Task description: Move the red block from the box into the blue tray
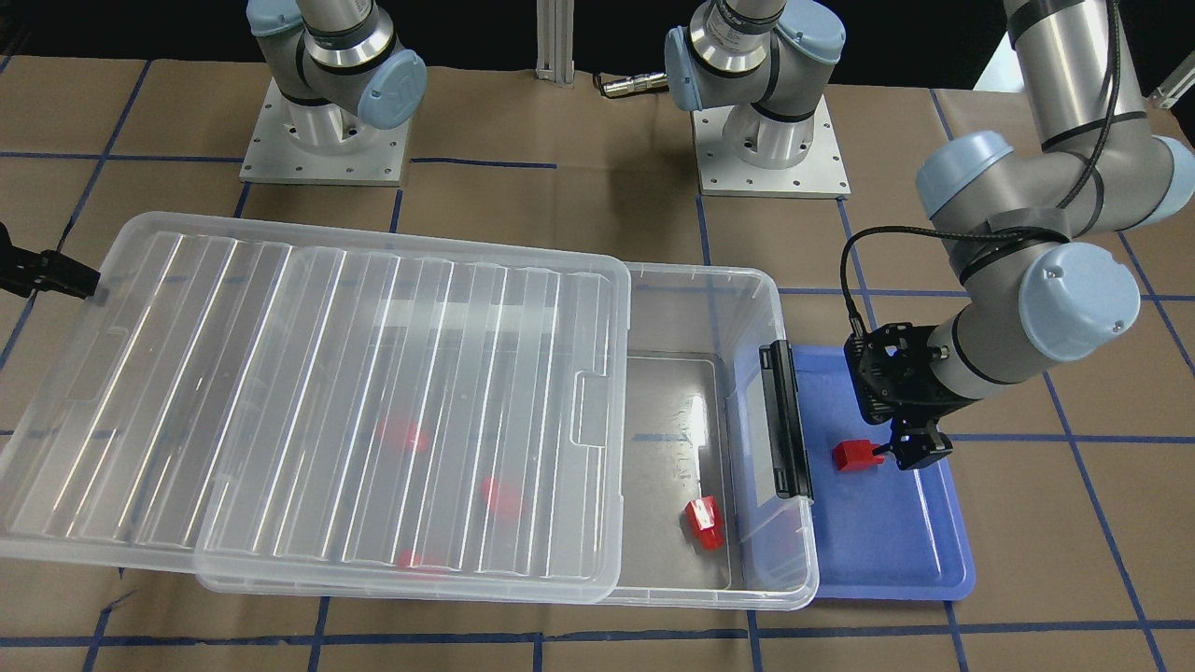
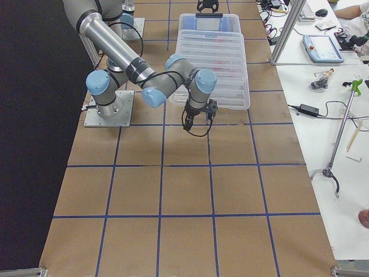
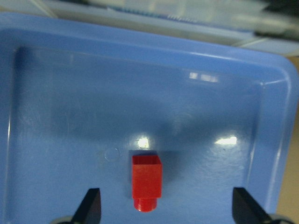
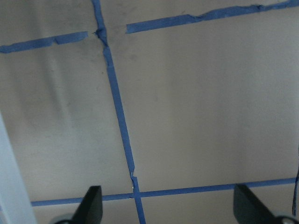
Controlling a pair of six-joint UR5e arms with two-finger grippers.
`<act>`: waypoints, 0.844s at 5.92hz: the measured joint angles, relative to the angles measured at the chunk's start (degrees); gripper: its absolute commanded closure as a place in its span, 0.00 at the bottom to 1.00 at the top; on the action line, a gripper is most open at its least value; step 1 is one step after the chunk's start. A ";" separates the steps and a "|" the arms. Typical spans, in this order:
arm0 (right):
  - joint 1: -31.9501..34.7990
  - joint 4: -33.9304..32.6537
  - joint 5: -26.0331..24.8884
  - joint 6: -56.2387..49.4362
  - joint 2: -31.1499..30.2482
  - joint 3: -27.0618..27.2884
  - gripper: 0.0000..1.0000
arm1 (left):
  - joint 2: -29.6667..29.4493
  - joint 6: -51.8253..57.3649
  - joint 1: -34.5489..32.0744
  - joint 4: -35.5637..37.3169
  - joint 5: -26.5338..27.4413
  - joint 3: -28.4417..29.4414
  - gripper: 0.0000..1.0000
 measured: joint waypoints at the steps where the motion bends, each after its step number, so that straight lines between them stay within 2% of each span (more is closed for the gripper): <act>1: 2.75 -0.02 0.00 0.64 -0.48 -0.04 0.00 | 3.54 -3.00 -2.35 -8.52 0.01 3.22 0.02; 3: 7.68 0.01 0.00 3.78 -1.52 -0.03 0.00 | 10.11 -6.60 -6.34 -17.42 0.14 6.74 0.02; 5: 12.06 0.02 -0.04 7.67 -2.31 -0.11 0.00 | 15.04 -14.63 -7.19 -20.30 0.94 6.89 0.02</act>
